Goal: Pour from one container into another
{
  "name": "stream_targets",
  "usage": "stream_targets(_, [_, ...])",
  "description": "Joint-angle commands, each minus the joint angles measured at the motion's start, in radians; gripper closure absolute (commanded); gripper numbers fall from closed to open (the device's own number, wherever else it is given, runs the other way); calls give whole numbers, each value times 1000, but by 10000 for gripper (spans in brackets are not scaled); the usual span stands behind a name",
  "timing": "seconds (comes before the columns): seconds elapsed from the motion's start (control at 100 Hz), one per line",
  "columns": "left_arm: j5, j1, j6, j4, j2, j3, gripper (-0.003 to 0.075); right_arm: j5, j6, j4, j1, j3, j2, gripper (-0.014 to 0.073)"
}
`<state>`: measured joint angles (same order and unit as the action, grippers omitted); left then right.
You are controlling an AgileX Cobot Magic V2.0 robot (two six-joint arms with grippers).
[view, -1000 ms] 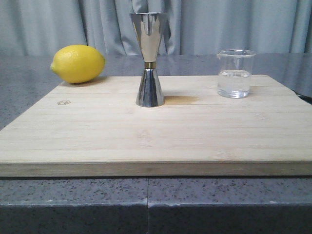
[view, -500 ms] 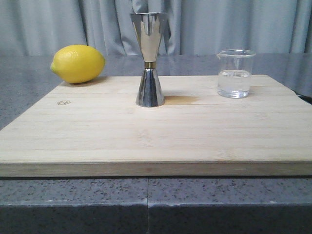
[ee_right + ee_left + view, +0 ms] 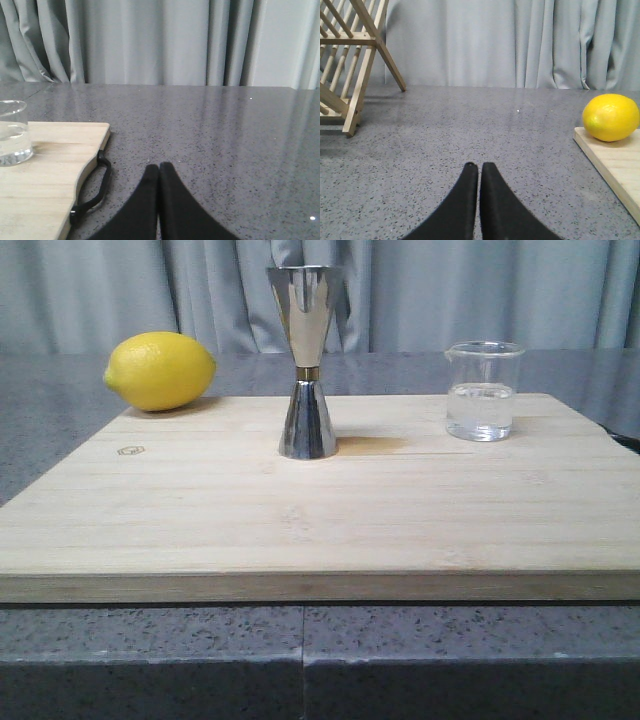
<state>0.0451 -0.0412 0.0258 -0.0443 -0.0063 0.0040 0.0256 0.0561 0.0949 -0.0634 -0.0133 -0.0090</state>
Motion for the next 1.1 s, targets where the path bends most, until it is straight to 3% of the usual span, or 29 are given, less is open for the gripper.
stream_targets(0.0, [-92,-7,-5,-13,-21,27,739,-91,-6,-2,1,-8,-19,666])
stream_targets(0.17, [-83,-7,-5,-43,-21,6,739,-78,-4,-72,1,0,-19,666])
stream_targets(0.42, [64,-7,-5,-49,2,-147,739,64,-4,-86,1,119,-15,666])
stream_targets(0.77, [284,-7,-5,-193,248,-540,739,273,-4,-86,1,437,125,666])
stream_targets(0.93, [444,-7,-5,-195,406,-758,739,365,-4,-86,1,607,241,665])
stream_targets(1.09, [509,-7,27,-195,544,-929,738,431,-6,-86,1,765,370,665])
